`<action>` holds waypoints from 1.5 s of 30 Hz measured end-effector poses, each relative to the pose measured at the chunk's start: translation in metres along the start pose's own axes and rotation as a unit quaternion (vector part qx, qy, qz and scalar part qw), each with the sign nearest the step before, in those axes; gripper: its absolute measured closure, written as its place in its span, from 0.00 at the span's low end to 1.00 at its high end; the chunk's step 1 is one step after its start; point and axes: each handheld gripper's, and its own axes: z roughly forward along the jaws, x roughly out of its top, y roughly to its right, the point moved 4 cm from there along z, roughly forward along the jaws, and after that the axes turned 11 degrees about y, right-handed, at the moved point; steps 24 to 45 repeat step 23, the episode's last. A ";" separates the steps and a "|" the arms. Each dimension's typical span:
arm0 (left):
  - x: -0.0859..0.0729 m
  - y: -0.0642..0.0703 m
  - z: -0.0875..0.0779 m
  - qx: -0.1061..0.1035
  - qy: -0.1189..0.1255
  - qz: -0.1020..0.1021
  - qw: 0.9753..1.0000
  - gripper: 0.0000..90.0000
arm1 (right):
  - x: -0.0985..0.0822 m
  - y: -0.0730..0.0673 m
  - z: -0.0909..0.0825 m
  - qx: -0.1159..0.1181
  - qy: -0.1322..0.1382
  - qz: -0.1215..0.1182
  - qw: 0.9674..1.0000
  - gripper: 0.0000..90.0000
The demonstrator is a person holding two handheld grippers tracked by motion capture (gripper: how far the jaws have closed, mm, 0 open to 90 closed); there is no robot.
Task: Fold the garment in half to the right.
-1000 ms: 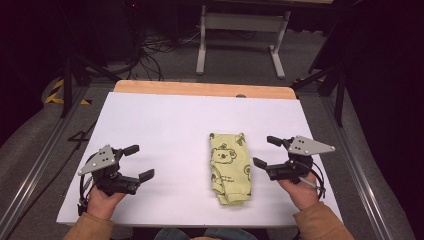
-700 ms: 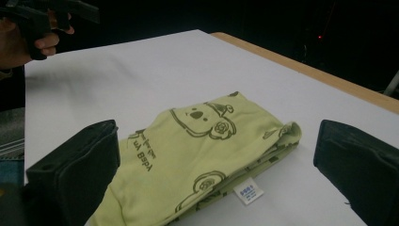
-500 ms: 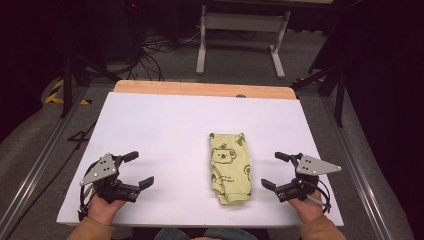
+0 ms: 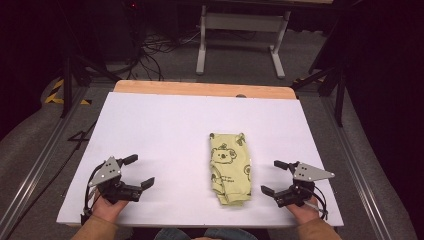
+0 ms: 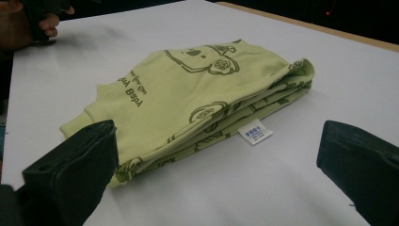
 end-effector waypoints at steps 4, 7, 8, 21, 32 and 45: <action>-0.002 0.003 0.005 -0.010 -0.006 0.005 1.000 0.01 | -0.001 -0.001 0.005 -0.005 -0.010 -0.011 1.000 0.00; -0.003 0.002 0.006 -0.010 -0.016 0.004 1.000 0.00 | -0.001 -0.002 0.005 -0.011 -0.008 -0.019 1.000 0.00; -0.003 0.002 0.006 -0.009 -0.013 -0.001 1.000 0.00 | -0.001 -0.002 0.005 -0.012 -0.008 -0.019 1.000 0.00; -0.001 0.000 0.004 0.000 -0.010 -0.006 1.000 0.00 | -0.001 0.000 0.003 -0.019 -0.003 -0.013 1.000 0.00; -0.001 0.000 0.004 -0.001 -0.008 -0.009 1.000 0.00 | -0.001 0.000 0.003 -0.019 -0.003 -0.013 1.000 0.00; -0.001 0.000 0.004 -0.001 -0.008 -0.009 1.000 0.00 | -0.001 0.000 0.003 -0.019 -0.003 -0.013 1.000 0.00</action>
